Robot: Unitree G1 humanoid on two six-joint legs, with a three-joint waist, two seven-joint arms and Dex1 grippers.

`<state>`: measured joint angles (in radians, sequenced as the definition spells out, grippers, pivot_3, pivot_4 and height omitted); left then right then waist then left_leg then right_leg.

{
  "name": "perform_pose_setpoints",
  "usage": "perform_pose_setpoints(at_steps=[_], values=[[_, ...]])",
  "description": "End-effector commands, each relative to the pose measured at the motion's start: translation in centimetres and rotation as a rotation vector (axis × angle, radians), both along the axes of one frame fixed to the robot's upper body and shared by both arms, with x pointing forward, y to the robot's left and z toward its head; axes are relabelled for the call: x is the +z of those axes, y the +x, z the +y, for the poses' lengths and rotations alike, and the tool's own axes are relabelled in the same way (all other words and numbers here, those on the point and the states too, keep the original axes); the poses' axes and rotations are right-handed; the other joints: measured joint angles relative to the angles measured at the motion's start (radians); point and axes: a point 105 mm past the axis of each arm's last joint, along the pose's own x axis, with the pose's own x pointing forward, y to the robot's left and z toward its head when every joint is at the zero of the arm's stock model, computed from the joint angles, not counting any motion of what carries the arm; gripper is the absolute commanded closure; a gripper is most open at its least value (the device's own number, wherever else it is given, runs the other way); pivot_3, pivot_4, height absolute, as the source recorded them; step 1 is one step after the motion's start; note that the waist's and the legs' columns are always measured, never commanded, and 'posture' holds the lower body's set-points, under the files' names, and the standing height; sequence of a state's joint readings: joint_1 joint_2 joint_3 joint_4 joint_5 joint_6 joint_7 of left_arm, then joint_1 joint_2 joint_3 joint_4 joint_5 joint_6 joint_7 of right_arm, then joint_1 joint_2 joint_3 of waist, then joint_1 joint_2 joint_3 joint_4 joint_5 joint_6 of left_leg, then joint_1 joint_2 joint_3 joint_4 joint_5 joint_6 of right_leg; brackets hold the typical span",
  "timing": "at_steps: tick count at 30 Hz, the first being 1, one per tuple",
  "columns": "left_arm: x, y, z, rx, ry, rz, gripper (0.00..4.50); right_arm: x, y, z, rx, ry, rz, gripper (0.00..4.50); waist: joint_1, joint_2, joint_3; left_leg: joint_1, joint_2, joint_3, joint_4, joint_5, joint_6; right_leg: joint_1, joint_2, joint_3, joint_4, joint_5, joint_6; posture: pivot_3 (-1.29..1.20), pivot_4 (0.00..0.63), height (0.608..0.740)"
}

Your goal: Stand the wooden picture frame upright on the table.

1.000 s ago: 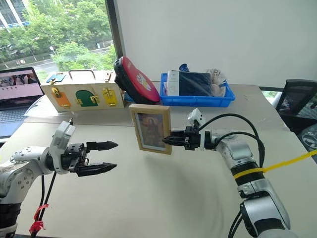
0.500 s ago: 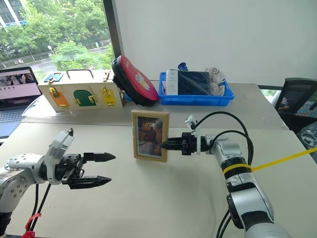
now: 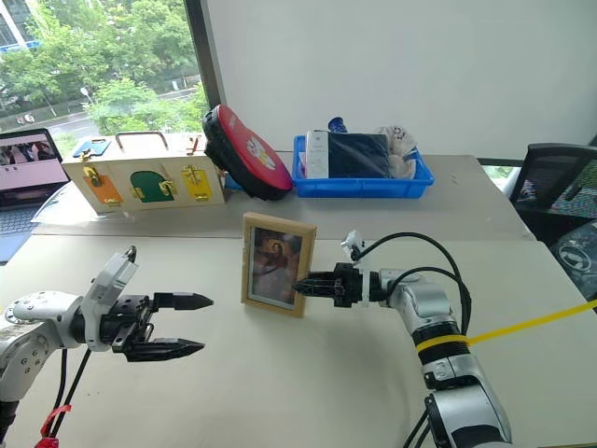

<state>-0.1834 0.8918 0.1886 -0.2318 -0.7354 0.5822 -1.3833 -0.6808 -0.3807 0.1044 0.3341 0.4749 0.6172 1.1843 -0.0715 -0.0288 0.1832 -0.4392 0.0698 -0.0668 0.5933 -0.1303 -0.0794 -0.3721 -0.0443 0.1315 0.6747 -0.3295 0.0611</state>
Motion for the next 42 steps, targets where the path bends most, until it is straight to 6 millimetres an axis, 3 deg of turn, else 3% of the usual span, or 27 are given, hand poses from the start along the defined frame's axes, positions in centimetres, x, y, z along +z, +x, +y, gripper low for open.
perform_pose_setpoints(at_steps=[1,4,6,13,19,23,27,34,42], values=[[0.4,0.1,-0.1,-0.023,0.004,-0.034,0.00,-0.2,-0.4,0.3,-0.006,-0.011,-0.012,3.30,-0.001,0.000,0.000,0.000,0.000,0.000,0.000,0.000,0.000,0.000,0.000,0.000,0.000,0.000,0.000,0.00,0.150,0.735],[0.4,0.4,0.1,-0.027,0.002,-0.035,0.00,-0.6,-0.9,0.2,-0.007,-0.038,-0.032,3.30,0.000,0.000,0.000,0.000,0.000,0.000,0.000,0.000,0.000,0.000,0.000,0.000,0.000,0.000,0.000,0.00,0.150,0.735],[0.3,0.5,0.1,-0.027,0.003,-0.036,0.00,-0.5,-1.2,0.1,-0.011,-0.031,-0.030,2.29,0.001,0.000,0.000,0.000,0.000,0.000,0.000,0.000,0.000,0.000,0.000,0.000,0.000,0.000,0.000,0.00,0.150,0.735],[0.5,1.0,0.2,-0.015,-0.029,-0.034,0.00,0.0,-1.8,-1.1,-0.054,-0.022,-0.034,0.04,0.003,0.000,0.000,0.000,0.000,0.000,0.000,0.000,0.000,0.000,0.000,0.000,0.000,0.000,0.000,0.00,0.150,0.735],[0.6,1.4,0.7,0.051,-0.080,-0.025,0.00,0.3,-2.4,-4.2,-0.161,-0.030,-0.029,0.04,0.006,0.000,0.000,-0.001,0.000,0.000,0.000,0.000,0.000,0.000,0.000,0.000,0.000,0.000,0.000,0.00,0.150,0.735],[0.1,1.4,2.3,0.185,-0.112,-0.045,0.00,1.5,-4.4,-6.9,-0.321,0.026,-0.053,0.04,0.007,0.000,0.000,-0.001,0.000,-0.001,-0.001,0.000,0.000,0.000,0.000,0.000,0.000,-0.001,-0.001,0.00,0.150,0.735],[-3.6,4.3,4.4,0.514,0.067,-0.095,0.00,2.4,-5.0,-9.9,-0.591,-0.036,-0.281,0.04,0.009,0.000,0.000,0.000,0.000,-0.001,0.000,0.000,0.000,0.000,0.000,0.000,0.000,-0.001,-0.001,0.00,0.150,0.735],[-3.6,5.7,5.1,0.669,0.038,-0.277,0.00,0.0,-8.0,-12.3,-0.807,-0.184,-0.424,0.04,0.027,-0.001,-0.001,0.000,0.000,-0.001,0.001,0.000,0.000,0.001,0.000,-0.001,0.000,-0.001,-0.001,0.00,0.150,0.735],[-4.9,6.1,4.0,0.643,0.053,-0.238,0.00,-0.9,-7.9,-13.3,-0.931,-0.194,-0.440,0.04,0.025,-0.001,-0.001,0.001,0.000,-0.001,0.001,0.001,-0.001,0.001,0.000,-0.001,0.000,-0.001,-0.001,0.00,0.150,0.735]])
